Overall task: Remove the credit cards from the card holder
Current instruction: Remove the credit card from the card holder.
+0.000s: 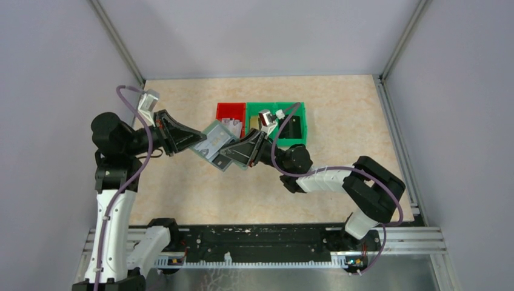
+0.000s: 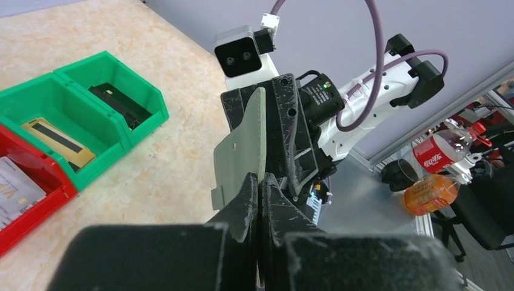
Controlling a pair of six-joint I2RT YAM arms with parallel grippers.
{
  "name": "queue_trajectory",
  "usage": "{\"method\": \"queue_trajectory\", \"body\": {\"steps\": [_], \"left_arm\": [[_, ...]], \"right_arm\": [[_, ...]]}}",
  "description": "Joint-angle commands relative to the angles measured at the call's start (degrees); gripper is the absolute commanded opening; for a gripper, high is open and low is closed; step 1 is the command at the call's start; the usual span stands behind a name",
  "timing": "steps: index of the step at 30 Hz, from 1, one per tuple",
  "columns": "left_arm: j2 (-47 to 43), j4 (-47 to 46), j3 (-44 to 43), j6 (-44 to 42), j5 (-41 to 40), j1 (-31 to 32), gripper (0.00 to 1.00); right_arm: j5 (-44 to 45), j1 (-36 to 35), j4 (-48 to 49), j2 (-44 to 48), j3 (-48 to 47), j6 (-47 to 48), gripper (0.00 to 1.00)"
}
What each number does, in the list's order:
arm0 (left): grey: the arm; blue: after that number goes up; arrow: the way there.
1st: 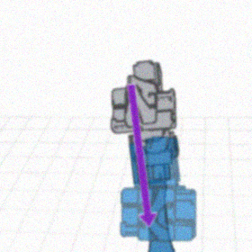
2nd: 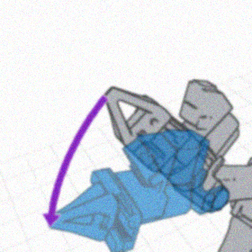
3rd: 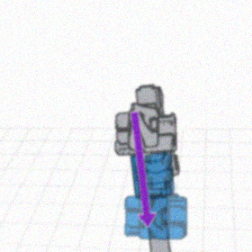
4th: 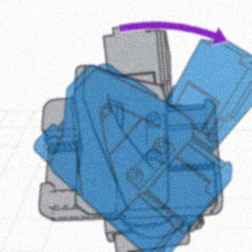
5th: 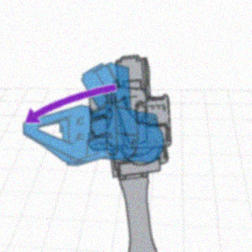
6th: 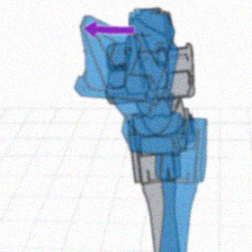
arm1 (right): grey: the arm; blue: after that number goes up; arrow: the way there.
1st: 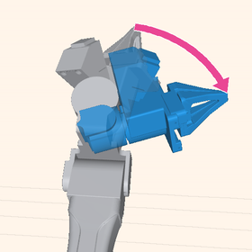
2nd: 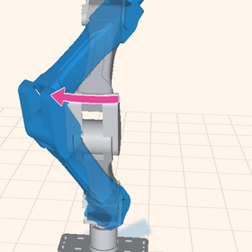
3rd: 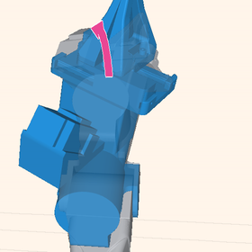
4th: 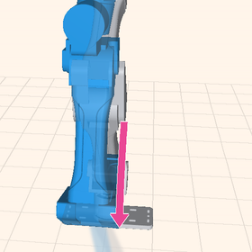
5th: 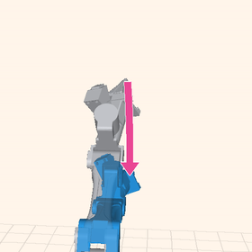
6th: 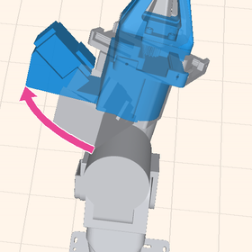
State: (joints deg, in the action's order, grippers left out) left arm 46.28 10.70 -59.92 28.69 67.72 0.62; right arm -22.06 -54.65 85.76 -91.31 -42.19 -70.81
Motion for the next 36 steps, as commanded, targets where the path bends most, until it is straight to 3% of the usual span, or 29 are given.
{"method": "queue_trajectory", "body": {"steps": [1, 12, 21, 28, 32, 36], "left_arm": [[-0.08, -1.99, -3.4, 1.9, -1.19, 0.35, 0.0], [-1.1, -8.89, -3.09, 12.91, -1.21, 0.31, 0.0], [-1.62, -13.4, -2.7, 18.37, -1.45, 0.34, 0.0], [-2.11, -7.52, -3.39, 11.84, -3.0, 0.3, 0.0], [-2.65, -2.16, -4.83, 2.76, -6.26, 0.33, 0.0], [-3.01, 0.44, -6.12, -3.14, -7.94, 0.33, 0.0]], "right_arm": [[2.1, -1.15, 3.91, 2.56, -2.68, -0.28, 0.35], [5.4, -1.86, 4.6, -0.99, -6.44, -1.09, 0.46], [4.89, -1.9, 7.85, -5.92, -13.08, -2.9, 0.46], [3.92, -1.82, 12.89, -6.14, -13.89, -4.3, 0.41], [2.68, -1.86, 12.92, -4.6, -13.18, -4.0, 0.36], [2.51, -1.86, 12.82, -3.45, -10.98, -3.82, 0.4]]}}
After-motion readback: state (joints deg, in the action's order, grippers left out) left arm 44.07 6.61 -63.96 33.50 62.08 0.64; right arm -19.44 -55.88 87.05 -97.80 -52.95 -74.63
